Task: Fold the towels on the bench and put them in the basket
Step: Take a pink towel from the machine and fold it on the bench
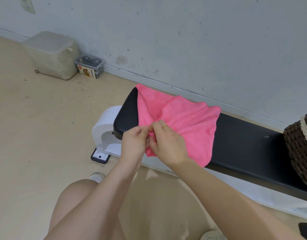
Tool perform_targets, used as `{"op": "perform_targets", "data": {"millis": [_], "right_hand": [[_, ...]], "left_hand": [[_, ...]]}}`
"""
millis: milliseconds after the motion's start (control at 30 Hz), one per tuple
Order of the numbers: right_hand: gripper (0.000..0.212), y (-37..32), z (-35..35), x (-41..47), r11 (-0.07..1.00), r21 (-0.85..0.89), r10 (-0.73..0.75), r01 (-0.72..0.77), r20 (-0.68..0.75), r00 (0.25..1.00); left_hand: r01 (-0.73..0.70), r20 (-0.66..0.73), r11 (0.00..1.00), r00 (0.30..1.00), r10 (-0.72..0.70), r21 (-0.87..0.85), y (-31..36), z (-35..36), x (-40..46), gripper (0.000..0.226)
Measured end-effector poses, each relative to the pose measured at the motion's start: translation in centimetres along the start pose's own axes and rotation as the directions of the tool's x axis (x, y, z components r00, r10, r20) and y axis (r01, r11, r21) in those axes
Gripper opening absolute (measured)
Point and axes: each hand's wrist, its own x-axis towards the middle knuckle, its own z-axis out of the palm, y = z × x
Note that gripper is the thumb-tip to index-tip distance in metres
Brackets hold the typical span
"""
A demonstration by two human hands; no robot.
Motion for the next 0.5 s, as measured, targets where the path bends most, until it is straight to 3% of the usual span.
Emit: {"op": "perform_targets", "data": {"millis": [100, 267, 400, 500], "right_hand": [[0.025, 0.6, 0.1, -0.5, 0.994, 0.108, -0.002, -0.001, 0.030, 1.000], [0.032, 1.7, -2.2, -1.8, 0.968, 0.232, 0.119, -0.091, -0.110, 0.987], [0.037, 3.8, -5.3, -3.5, 0.922, 0.342, 0.258, -0.179, -0.200, 0.945], [0.033, 6.3, -7.4, -5.2, 0.901, 0.370, 0.342, -0.227, -0.280, 0.897]], "left_hand": [[-0.001, -0.066, 0.997, 0.998, 0.006, 0.081, -0.1, 0.5, -0.2, 0.027], [-0.117, -0.058, 0.969, 0.989, 0.132, 0.219, 2.7, 3.4, -1.4, 0.035], [-0.096, 0.041, 0.995, 0.995, 0.094, 0.042, 5.1, 6.9, -3.8, 0.020], [-0.059, 0.115, 0.993, 0.991, 0.071, -0.099, 6.8, 9.1, -5.7, 0.022]]}}
